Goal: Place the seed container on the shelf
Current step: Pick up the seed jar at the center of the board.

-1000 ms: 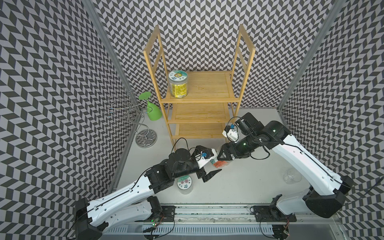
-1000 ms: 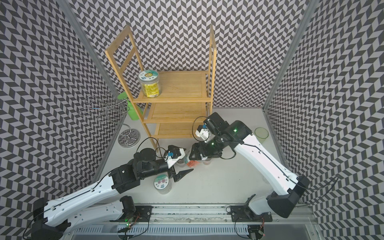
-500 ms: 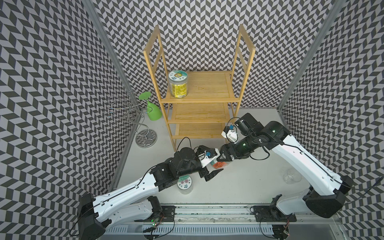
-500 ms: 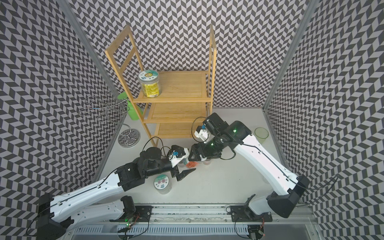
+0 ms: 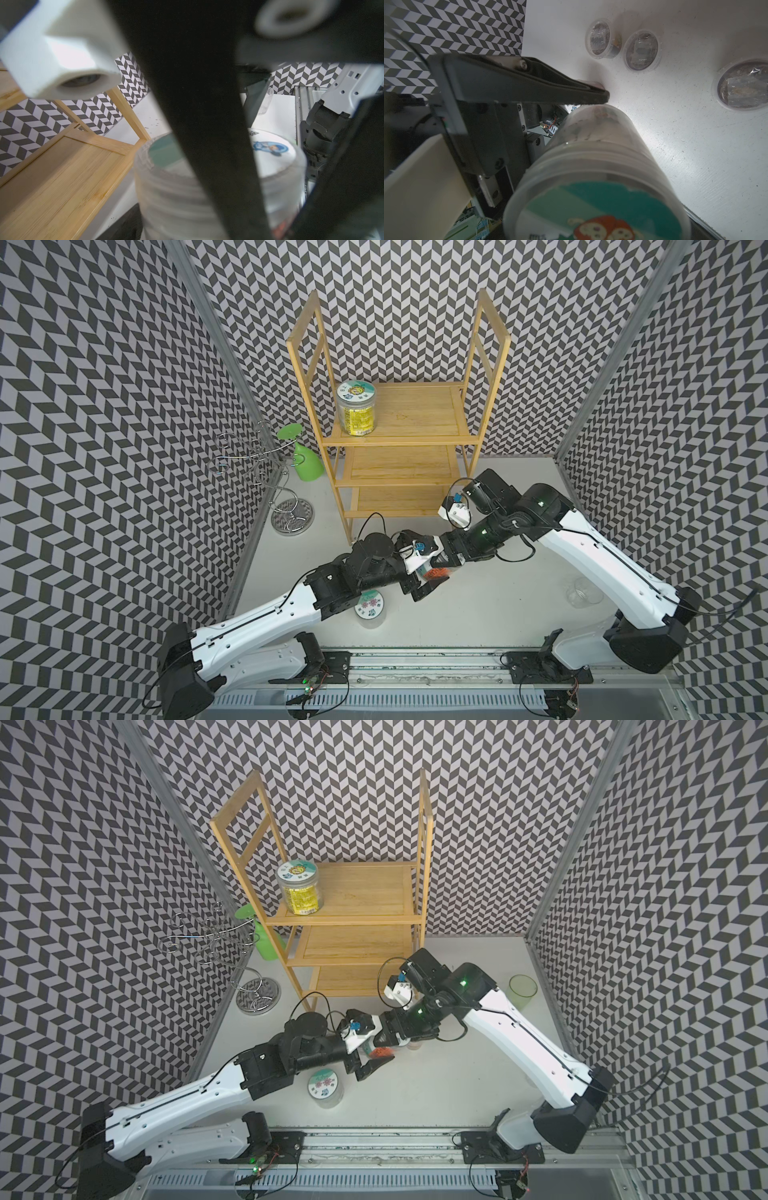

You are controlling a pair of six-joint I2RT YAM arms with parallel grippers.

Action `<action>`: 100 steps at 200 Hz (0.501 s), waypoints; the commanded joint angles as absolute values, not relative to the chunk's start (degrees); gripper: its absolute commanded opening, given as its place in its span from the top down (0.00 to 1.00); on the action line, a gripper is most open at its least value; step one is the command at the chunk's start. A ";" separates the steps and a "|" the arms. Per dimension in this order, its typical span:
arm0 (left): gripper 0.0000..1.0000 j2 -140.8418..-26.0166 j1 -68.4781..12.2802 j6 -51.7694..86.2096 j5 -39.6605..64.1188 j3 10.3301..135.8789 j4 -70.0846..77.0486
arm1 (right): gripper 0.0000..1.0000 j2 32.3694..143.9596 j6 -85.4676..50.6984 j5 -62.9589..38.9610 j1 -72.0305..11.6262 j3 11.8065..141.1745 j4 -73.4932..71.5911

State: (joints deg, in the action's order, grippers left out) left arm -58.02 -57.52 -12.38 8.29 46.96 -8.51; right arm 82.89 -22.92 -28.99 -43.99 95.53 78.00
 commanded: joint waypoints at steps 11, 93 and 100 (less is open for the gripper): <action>0.00 -58.36 -57.83 -12.90 8.65 48.62 -7.65 | 0.30 82.96 -22.09 -30.74 -44.81 98.00 75.54; 0.14 -57.86 -57.83 -13.25 9.98 48.78 -8.95 | 0.27 82.70 -22.45 -31.64 -45.62 97.90 74.53; 0.15 -57.71 -57.83 -13.40 9.90 48.90 -9.14 | 0.27 82.69 -22.48 -31.73 -45.62 97.91 74.53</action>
State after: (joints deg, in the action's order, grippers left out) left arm -57.95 -57.52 -12.47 9.28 46.96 -8.14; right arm 82.89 -23.16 -28.99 -44.23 95.96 77.93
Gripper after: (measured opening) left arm 0.863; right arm 0.862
